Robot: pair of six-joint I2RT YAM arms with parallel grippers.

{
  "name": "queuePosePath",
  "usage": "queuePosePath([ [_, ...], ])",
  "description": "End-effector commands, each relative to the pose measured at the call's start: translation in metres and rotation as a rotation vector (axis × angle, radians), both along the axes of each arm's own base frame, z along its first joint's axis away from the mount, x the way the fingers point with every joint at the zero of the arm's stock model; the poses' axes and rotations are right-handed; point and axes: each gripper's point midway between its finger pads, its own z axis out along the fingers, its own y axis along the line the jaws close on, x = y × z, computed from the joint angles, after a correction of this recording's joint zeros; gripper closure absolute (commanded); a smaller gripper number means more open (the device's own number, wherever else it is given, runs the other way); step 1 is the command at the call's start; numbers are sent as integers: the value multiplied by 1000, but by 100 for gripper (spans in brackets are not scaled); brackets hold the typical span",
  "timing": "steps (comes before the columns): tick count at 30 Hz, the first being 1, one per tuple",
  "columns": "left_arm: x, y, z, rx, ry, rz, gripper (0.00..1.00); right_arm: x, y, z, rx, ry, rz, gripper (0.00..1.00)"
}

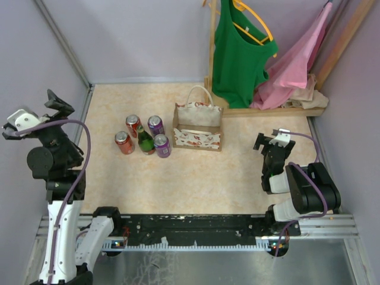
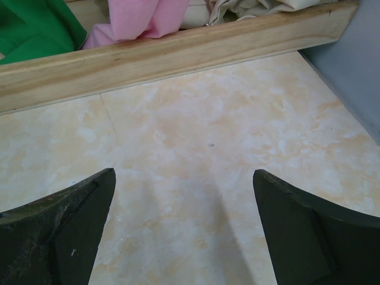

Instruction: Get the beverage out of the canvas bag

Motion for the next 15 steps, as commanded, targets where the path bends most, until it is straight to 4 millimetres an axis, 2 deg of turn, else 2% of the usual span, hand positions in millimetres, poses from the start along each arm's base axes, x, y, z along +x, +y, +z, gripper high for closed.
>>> queuePosePath([
  [1,7,-2,-2,23,17,-9,0,8,-2,20,5,-72,-9,1],
  [15,12,-7,-5,51,44,-31,0,8,-2,20,4,-71,-10,1],
])
